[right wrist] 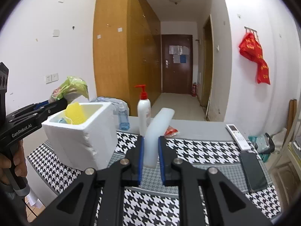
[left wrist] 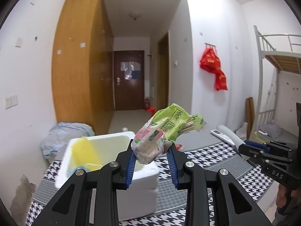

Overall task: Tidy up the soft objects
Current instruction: 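Lift and carry the snack and white strip with both grippers over the foam box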

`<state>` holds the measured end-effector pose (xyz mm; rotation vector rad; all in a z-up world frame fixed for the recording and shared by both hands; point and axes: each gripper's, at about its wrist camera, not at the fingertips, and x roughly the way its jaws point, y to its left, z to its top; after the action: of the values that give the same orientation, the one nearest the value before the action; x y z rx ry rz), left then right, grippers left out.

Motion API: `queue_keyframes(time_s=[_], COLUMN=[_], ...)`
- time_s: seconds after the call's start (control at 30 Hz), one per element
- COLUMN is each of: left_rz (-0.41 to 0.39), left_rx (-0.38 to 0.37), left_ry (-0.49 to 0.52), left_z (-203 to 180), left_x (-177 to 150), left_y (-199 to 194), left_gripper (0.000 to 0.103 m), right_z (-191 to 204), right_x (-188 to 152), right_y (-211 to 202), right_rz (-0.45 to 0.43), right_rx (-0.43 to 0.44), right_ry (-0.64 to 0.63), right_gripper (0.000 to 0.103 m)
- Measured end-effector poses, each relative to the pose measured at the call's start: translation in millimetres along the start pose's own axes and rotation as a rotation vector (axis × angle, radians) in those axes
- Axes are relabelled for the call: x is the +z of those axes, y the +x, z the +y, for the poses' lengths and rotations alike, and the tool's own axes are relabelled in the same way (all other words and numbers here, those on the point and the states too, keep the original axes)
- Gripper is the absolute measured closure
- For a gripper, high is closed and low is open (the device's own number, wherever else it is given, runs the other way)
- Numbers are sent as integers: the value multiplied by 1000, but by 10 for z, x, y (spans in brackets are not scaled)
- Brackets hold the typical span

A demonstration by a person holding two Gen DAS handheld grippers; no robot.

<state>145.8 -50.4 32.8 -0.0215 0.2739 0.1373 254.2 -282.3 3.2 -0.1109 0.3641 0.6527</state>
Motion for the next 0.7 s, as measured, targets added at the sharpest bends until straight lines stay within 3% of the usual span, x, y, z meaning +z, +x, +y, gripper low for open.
queue_keyframes(time_s=[0.4, 0.7], left_rz=[-6, 10], left_rx=[113, 154], left_ry=[-29, -56], left_z=[328, 493], left_x=[36, 9], left_y=[-182, -181], left_gripper=[70, 70], right_z=[234, 447], right_x=[151, 241], right_y=[174, 282], right_rz=[-12, -10], right_rx=[81, 133], right_ry=[-24, -59], right_gripper=[85, 85])
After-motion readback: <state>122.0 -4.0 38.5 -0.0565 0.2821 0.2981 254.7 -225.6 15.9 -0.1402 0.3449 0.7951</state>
